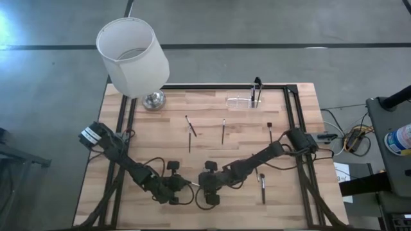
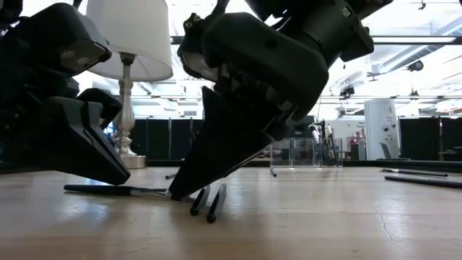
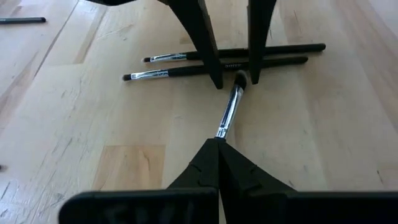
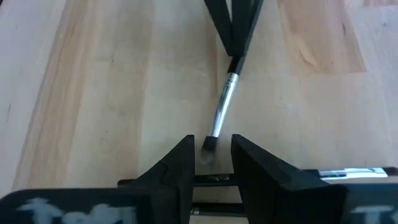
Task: Put items in baskets/containers
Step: Put the foundation brush into the transparent organizer
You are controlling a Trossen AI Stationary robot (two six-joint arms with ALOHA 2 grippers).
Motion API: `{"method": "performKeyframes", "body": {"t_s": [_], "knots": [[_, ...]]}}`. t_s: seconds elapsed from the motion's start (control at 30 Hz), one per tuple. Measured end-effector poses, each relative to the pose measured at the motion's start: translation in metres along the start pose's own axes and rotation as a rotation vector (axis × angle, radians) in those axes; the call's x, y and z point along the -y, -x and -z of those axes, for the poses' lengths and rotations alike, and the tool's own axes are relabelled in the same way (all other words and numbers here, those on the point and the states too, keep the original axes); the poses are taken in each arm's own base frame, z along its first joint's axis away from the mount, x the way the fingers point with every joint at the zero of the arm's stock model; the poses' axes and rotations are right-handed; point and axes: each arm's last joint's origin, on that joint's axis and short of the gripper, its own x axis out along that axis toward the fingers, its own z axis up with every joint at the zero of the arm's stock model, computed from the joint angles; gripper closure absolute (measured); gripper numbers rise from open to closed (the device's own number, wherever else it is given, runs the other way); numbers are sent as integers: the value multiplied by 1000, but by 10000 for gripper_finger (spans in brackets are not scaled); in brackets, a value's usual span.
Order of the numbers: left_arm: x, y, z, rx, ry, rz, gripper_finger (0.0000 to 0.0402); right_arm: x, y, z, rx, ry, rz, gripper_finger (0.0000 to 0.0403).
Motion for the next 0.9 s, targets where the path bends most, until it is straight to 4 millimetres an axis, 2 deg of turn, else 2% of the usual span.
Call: {"method": "performKeyframes", "body": {"t_s": [0.23, 0.57, 0.77, 0.9], "knots": [[0, 0, -1, 1, 1, 1, 401, 1, 0, 1, 0, 0, 3, 320], [2, 0, -4, 5, 4, 3, 401, 2, -1, 4, -5, 1, 6, 373], [4, 10, -23, -69, -43, -19, 398, 2, -1, 5, -2, 32, 9, 393], [4, 22, -40, -107, -36, -19, 370, 2, -1, 5, 10, 67, 34, 394]]}}
